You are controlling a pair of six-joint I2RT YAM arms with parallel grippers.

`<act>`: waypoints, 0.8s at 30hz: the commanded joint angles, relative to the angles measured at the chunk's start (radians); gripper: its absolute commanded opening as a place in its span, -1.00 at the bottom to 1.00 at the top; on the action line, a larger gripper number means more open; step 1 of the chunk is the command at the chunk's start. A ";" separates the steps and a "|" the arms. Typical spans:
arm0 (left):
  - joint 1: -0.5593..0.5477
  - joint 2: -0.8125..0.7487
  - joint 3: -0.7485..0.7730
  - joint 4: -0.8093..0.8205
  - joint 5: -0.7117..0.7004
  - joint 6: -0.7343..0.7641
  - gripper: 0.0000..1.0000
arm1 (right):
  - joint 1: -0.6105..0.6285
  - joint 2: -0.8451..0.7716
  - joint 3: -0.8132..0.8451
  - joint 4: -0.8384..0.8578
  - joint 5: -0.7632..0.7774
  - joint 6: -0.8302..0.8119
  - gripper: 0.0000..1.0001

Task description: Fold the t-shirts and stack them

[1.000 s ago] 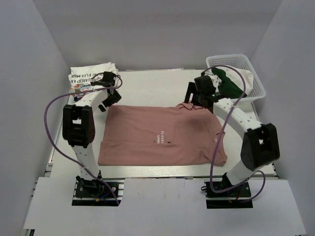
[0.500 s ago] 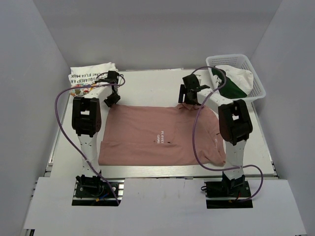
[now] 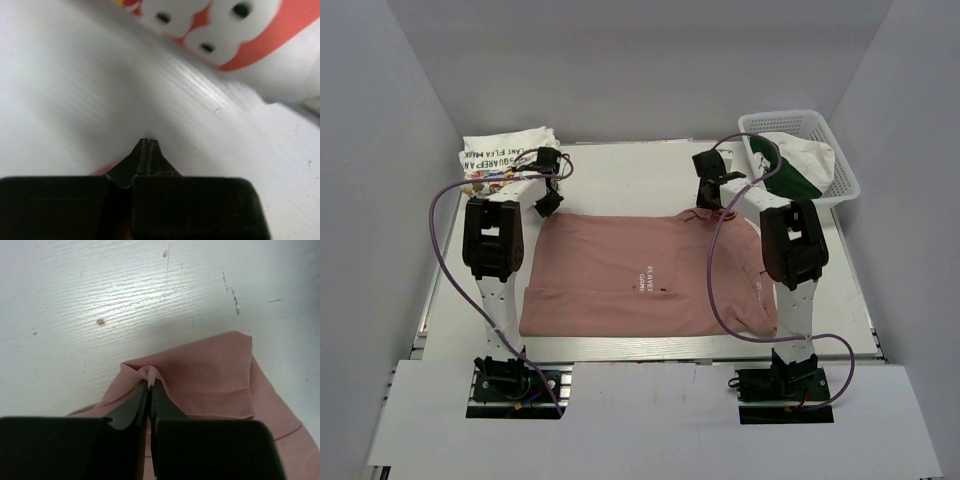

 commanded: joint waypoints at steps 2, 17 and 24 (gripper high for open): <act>-0.003 -0.133 -0.087 0.026 -0.003 0.035 -1.00 | -0.006 -0.036 -0.014 0.033 0.026 -0.014 -1.00; -0.021 -0.582 -0.503 0.109 0.026 0.036 -1.00 | 0.025 -0.651 -0.539 -0.042 0.074 0.004 -1.00; -0.021 -0.867 -0.754 0.058 0.035 -0.048 -1.00 | 0.089 -0.990 -0.771 -0.162 -0.001 0.074 -1.00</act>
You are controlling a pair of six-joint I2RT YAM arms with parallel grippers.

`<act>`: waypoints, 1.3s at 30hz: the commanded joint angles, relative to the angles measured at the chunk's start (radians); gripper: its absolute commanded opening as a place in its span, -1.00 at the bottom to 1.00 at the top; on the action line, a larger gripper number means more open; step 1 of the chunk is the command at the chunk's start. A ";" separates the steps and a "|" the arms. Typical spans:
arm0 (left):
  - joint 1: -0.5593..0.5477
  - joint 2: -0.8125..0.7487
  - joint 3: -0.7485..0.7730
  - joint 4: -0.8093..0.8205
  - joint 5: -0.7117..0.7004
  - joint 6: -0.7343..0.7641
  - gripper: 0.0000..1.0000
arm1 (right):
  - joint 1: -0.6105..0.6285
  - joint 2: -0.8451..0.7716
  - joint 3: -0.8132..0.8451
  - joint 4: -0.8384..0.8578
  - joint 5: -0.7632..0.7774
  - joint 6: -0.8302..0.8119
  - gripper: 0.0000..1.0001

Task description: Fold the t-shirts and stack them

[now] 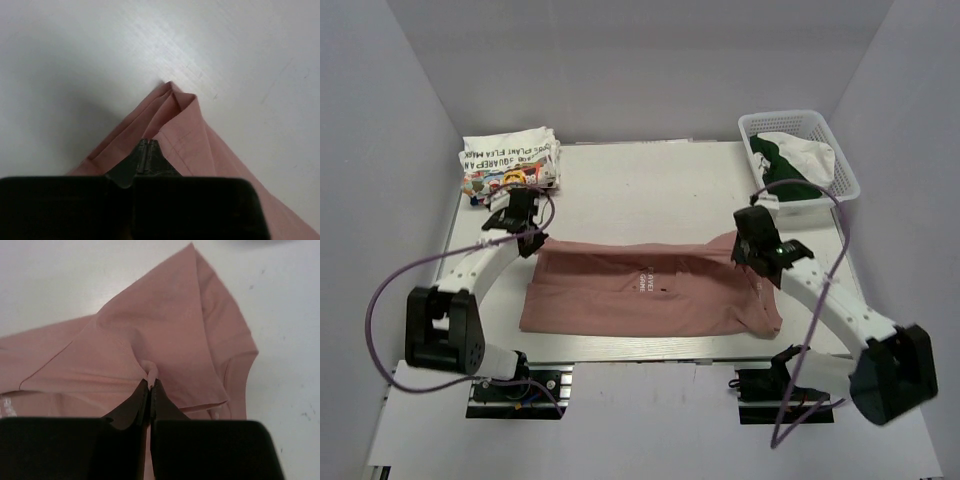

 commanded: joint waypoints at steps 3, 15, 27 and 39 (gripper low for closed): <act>-0.001 -0.194 -0.130 -0.076 -0.015 -0.074 -1.00 | 0.061 -0.153 -0.099 -0.162 -0.078 0.053 -1.00; -0.001 -0.191 -0.189 -0.262 -0.012 -0.197 0.06 | 0.213 -0.165 -0.142 -0.391 -0.145 0.150 0.74; -0.010 -0.224 -0.137 -0.110 0.161 -0.090 1.00 | 0.173 -0.095 -0.056 -0.156 -0.041 0.115 0.81; -0.010 0.051 -0.206 0.013 0.217 -0.042 1.00 | -0.011 0.257 -0.053 0.083 -0.161 0.076 0.81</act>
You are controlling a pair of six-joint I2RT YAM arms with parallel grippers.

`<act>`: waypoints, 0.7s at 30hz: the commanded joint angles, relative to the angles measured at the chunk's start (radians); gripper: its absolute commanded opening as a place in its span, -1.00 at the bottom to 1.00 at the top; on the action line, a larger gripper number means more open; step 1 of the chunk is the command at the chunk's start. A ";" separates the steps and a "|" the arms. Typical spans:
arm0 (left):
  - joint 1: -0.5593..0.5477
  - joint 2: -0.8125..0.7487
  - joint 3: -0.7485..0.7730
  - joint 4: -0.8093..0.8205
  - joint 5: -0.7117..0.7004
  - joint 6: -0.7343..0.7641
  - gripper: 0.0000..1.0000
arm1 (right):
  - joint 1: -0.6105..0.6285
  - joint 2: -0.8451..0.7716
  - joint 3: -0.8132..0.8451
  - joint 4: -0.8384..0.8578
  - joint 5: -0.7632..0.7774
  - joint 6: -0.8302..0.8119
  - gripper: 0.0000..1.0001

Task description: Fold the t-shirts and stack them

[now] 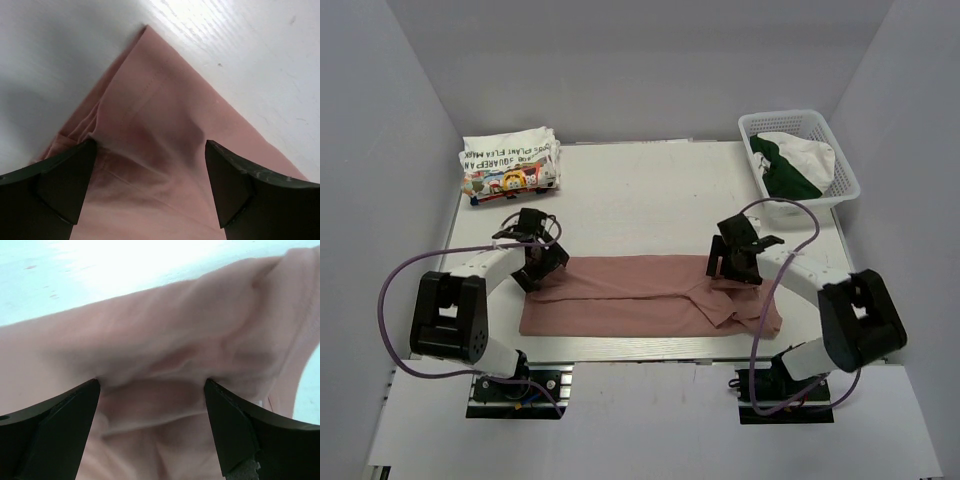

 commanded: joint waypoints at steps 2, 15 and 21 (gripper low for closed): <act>-0.004 0.075 -0.029 -0.043 -0.037 -0.025 1.00 | -0.042 0.126 0.015 0.118 -0.038 -0.031 0.81; -0.045 -0.085 -0.113 -0.342 -0.045 -0.139 0.91 | -0.034 0.700 0.682 0.167 -0.060 -0.136 0.81; -0.100 -0.268 -0.066 -0.384 0.075 -0.029 0.88 | -0.042 0.743 0.910 0.261 -0.129 -0.280 0.81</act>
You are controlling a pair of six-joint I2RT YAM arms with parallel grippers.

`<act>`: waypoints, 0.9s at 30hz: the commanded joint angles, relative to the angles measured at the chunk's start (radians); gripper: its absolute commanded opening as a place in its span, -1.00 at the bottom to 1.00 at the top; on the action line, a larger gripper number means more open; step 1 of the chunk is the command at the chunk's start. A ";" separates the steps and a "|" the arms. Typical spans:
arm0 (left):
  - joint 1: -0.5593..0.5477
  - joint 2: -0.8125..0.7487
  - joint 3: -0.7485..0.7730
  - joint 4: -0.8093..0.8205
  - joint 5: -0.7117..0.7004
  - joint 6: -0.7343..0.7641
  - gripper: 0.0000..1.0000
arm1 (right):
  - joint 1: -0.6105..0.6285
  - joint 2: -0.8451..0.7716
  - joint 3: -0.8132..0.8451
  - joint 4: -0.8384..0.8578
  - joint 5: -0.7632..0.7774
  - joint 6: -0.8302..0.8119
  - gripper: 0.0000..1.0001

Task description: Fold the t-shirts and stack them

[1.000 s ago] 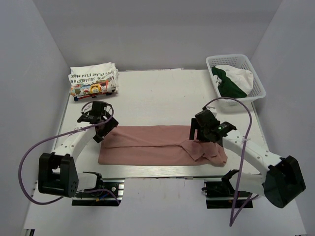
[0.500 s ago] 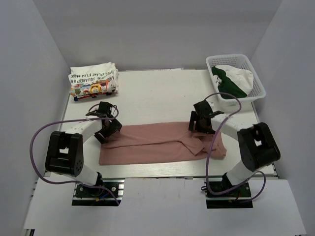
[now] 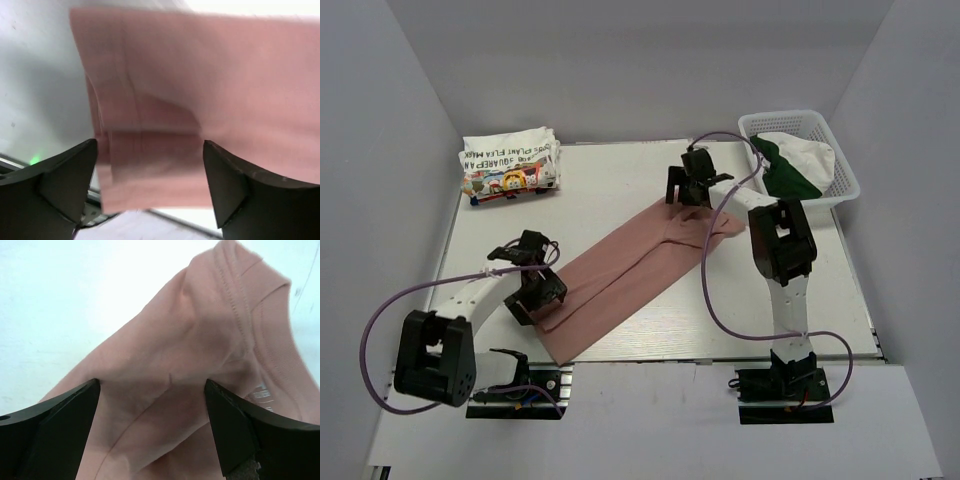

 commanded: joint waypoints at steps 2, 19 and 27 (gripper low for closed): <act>-0.044 -0.109 0.092 -0.088 0.027 0.070 0.95 | 0.003 -0.052 0.097 0.000 -0.032 -0.121 0.81; -0.387 0.191 0.200 0.135 0.090 0.228 0.94 | 0.022 -0.213 -0.251 -0.190 -0.146 0.091 0.81; -0.493 0.448 0.200 0.145 0.060 0.238 0.91 | 0.005 0.002 -0.068 -0.276 -0.131 0.072 0.81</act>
